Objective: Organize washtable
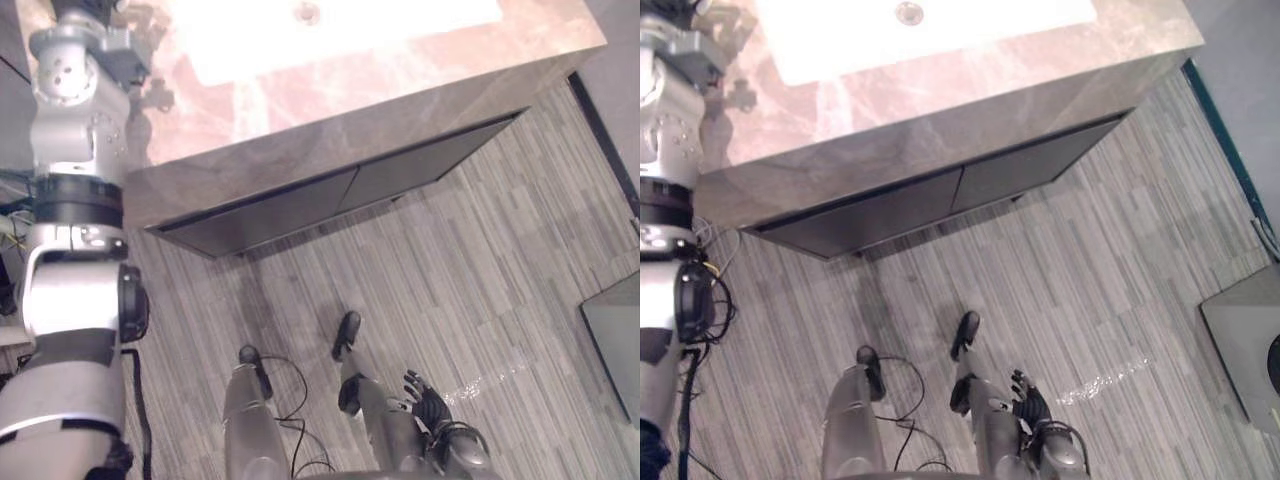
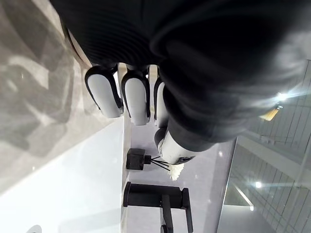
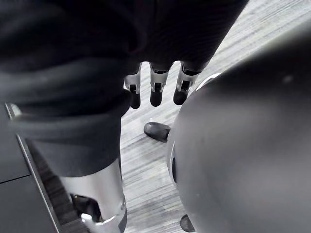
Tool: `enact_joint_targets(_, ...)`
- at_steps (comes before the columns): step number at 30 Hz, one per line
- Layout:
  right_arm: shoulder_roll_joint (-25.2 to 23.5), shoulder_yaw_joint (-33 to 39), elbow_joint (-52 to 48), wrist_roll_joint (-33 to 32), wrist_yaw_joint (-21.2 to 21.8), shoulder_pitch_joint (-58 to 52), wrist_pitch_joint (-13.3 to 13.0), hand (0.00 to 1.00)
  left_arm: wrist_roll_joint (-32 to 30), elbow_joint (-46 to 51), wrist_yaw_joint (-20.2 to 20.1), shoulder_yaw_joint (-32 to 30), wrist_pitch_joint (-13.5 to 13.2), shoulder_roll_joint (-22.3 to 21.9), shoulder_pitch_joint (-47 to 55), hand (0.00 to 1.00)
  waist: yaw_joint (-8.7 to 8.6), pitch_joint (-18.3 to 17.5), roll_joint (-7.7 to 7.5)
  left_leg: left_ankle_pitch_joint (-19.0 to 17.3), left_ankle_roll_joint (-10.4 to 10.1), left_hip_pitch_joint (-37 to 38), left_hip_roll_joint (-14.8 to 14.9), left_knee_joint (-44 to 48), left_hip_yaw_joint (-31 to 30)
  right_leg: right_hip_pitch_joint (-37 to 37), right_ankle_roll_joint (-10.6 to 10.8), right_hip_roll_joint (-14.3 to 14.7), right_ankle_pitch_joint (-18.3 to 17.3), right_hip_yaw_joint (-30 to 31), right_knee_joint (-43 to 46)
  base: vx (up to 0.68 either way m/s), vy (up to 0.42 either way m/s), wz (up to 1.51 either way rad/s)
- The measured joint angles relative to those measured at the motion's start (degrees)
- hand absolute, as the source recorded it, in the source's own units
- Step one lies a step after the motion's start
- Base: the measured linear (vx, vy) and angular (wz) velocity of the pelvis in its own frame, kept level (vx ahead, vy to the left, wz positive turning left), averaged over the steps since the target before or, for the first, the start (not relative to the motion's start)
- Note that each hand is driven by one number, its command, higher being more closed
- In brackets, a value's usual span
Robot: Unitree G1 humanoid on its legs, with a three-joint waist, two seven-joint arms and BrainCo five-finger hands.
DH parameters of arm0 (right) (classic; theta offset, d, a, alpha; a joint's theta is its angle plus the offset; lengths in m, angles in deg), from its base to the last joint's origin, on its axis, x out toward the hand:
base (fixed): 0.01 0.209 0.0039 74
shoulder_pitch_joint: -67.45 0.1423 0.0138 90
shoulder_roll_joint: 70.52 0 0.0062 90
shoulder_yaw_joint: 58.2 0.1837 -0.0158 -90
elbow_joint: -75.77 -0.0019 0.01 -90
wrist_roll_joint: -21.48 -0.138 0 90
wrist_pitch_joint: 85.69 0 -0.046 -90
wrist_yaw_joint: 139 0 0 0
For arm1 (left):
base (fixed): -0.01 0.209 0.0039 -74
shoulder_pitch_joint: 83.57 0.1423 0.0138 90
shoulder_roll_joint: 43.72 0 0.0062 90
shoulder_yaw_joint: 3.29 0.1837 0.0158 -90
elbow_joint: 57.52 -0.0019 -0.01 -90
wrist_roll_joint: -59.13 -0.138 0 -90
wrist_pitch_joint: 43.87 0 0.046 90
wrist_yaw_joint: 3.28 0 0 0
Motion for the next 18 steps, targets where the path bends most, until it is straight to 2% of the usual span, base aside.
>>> enact_joint_targets(5, -0.2, -0.1, 0.0, 0.5, 0.1, 0.0, 0.6, 0.0, 0.0, 10.1, -0.8, 0.0, -0.2, 1.9, 9.7, 1.0, 1.16, -0.1, 0.11, 1.0, -0.6, 4.6, -1.0, -3.1, 0.5, 2.6, -1.3, -0.7, -1.5, -0.2, 1.2, 0.12, 0.12, 0.07)
enact_joint_targets(11, -0.2, -0.1, 0.7, 2.4, 0.2, -0.8, 0.8, 0.0, -0.6, 23.0, -2.4, -1.3, -0.3, 2.9, 28.8, 1.0, 1.71, -2.2, 1.39, 2.0, -1.1, 12.9, -2.4, -8.0, 0.7, 8.0, -0.8, -1.8, -5.1, -1.0, 3.8, 0.12, 0.107, 0.14)
enact_joint_targets(16, -0.3, 1.2, 2.2, 3.0, 0.3, -1.9, 1.0, 0.0, -5.0, 34.6, -1.1, -14.3, -1.1, -3.8, 47.4, 1.0, 2.78, -4.4, 3.89, 3.5, -1.3, 19.8, -4.8, -14.5, 0.8, 12.8, -0.1, -3.0, -7.3, -1.8, 4.5, 0.1, 0.065, 0.18)
enact_joint_targets(18, -0.4, 2.9, 4.5, 3.6, 0.2, -1.6, 1.0, 0.0, -7.4, 38.4, -0.6, -19.9, -1.6, -9.0, 56.9, 1.0, 2.86, -6.2, 5.2, 4.4, -1.6, 22.5, -5.3, -17.2, 0.5, 14.8, 0.1, -3.0, -8.2, -2.3, 4.4, 0.12, 0.027, 0.17)
